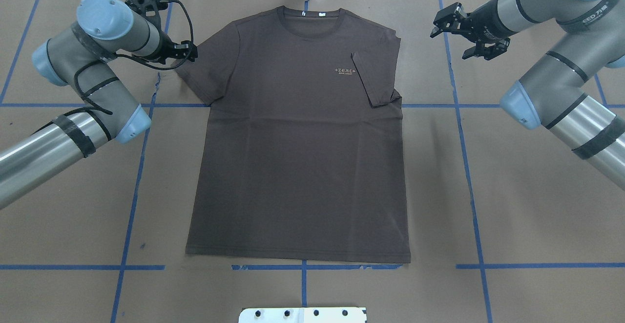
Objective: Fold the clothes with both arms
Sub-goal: 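Raise the right gripper away while the left gripper moves to the other sleeve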
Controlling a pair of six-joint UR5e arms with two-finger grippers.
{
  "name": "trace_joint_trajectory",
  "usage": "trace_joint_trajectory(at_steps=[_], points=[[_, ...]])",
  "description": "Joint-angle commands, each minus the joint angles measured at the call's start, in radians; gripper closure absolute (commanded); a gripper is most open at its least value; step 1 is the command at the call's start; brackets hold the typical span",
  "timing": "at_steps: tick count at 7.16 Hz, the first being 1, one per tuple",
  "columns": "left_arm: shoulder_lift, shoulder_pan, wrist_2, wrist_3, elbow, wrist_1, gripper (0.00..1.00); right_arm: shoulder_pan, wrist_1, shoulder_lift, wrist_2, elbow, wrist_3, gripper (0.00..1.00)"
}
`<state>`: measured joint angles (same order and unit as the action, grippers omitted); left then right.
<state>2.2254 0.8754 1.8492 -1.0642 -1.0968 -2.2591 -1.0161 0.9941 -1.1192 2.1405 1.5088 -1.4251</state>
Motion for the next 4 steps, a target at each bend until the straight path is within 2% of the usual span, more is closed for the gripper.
trace_joint_trajectory(at_steps=[1, 4], points=[[0.028, -0.007, -0.019, 0.0, 0.054, -0.008, 0.25, 0.002, 0.0, -0.008, -0.005, -0.004, -0.002, 0.0], [0.019, -0.013, -0.019, 0.0, 0.06, -0.008, 0.29, 0.004, -0.002, -0.017, -0.007, -0.004, 0.0, 0.0]])
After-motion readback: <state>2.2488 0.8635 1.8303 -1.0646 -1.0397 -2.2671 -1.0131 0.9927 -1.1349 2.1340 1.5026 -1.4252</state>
